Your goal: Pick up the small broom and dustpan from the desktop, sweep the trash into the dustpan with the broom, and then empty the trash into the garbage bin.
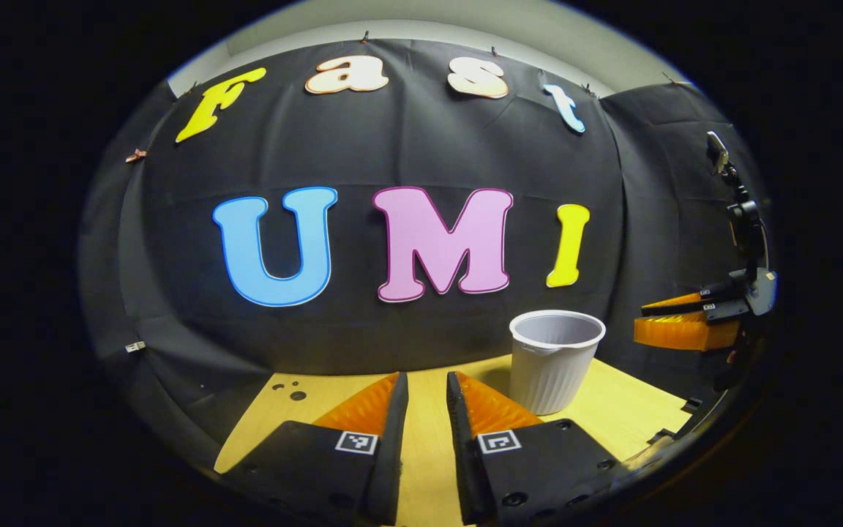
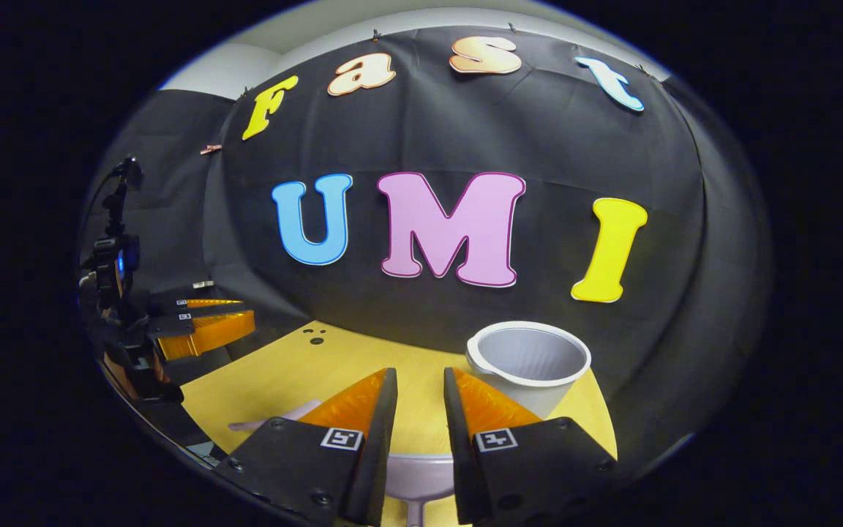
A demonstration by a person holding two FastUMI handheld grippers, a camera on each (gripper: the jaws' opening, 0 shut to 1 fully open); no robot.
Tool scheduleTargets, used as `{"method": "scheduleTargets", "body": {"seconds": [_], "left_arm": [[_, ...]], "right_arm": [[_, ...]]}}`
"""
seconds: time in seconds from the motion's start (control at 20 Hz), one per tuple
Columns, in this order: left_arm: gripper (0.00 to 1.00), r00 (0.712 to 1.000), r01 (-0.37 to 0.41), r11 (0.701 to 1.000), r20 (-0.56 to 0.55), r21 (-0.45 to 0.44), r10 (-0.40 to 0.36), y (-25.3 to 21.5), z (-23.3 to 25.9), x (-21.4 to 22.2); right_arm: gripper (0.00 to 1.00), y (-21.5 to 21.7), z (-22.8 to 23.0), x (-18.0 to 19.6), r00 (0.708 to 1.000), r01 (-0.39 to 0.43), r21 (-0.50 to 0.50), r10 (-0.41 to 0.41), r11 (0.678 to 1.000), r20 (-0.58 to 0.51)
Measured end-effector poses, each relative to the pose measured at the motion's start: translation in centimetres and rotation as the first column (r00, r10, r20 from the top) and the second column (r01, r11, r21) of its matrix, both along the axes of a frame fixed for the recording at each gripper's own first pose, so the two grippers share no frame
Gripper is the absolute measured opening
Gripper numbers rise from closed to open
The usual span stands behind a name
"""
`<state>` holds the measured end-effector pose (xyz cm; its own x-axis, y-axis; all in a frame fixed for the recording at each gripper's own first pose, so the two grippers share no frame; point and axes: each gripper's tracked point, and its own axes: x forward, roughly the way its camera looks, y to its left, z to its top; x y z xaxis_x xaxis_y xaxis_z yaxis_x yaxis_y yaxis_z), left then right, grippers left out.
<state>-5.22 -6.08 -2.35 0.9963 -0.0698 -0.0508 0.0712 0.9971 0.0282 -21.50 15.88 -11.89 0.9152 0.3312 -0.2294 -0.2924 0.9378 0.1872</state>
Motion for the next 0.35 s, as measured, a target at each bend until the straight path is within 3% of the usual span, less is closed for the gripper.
{"method": "scheduleTargets", "body": {"seconds": [0.2, 0.35], "left_arm": [[0.36, 0.999, -0.041, 0.999, -0.007, 0.002, 0.041, -2.3, 0.4, -0.9], [0.36, 0.995, -0.093, 0.996, -0.02, 0.004, 0.093, -2.2, 0.1, -1.6]], "right_arm": [[0.43, 0.2, -0.5, -0.2, 0.997, -0.071, 0.03, 0.071, 0.997, -0.001], [0.43, 0.1, -0.8, -0.7, 0.993, -0.119, -0.01, 0.119, 0.993, 0.025]]}}
